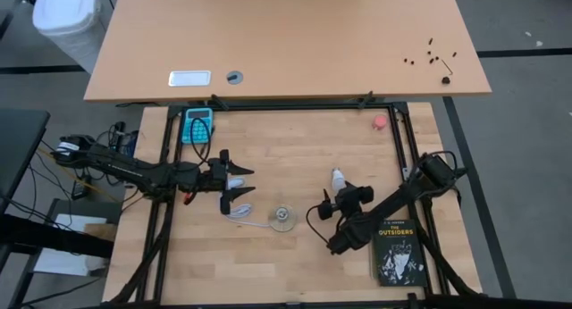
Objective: Screw lightbulb
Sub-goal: Insert the lightbulb into the lamp
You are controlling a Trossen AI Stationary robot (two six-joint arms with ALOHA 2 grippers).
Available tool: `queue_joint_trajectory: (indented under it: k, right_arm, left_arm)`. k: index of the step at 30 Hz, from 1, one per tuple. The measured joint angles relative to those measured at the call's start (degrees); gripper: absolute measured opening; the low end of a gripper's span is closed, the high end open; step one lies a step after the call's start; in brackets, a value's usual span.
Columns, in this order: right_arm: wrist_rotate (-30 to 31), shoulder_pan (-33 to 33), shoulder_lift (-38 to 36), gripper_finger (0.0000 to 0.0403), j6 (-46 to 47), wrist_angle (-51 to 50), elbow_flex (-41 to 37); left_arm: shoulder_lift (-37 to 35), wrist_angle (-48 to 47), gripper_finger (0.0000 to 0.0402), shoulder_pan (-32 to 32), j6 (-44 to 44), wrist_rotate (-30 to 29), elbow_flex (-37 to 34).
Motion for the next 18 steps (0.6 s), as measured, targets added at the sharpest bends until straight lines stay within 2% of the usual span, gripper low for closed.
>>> queue_joint_trajectory:
  k: [6,12,18]
  right_arm:
    - [3.18,-2.03,0.04,0.0399,-1.06,4.46,-3.42]
    - [4.39,-3.48,0.06,0.0399,-8.5,18.24,-8.45]
    - [3.7,-6.0,0.06,0.0397,-15.37,25.03,-10.79]
  left_arm:
    - [-0.01,-0.48,0.0245,0.0,0.02,0.0,0.0]
    - [-0.01,-0.55,0.0245,0.0,0.03,0.0,0.0]
    - [-0.01,-0.52,0.0245,0.0,0.59,-0.02,0.0]
